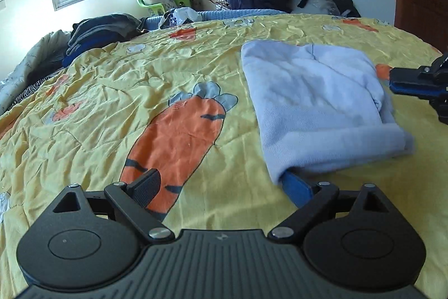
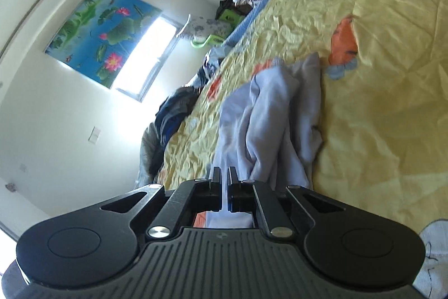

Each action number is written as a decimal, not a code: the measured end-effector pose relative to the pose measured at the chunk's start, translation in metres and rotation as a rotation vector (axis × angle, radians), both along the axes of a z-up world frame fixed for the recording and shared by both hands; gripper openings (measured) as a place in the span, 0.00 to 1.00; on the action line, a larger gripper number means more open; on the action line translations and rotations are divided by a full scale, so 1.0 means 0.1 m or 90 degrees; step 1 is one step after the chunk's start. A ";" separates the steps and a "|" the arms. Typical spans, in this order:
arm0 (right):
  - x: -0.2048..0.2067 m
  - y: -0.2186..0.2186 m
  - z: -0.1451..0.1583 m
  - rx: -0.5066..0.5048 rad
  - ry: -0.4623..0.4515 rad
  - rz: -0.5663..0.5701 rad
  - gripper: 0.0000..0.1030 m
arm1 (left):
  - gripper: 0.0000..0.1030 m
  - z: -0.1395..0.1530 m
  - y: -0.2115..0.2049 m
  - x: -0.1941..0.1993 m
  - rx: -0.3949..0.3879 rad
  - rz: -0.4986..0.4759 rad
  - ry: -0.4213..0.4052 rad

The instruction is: Fold small clothes

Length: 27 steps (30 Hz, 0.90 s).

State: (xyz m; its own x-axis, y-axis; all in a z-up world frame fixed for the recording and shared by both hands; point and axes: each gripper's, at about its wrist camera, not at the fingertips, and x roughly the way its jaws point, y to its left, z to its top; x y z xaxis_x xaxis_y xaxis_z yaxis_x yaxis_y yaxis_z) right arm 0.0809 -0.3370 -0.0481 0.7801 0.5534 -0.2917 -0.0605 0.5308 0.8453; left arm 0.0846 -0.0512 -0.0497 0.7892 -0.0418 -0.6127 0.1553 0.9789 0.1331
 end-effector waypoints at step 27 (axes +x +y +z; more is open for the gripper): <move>0.15 0.22 0.17 -0.224 -0.026 0.009 0.12 | 0.92 0.00 -0.13 0.10 0.003 -0.021 -0.010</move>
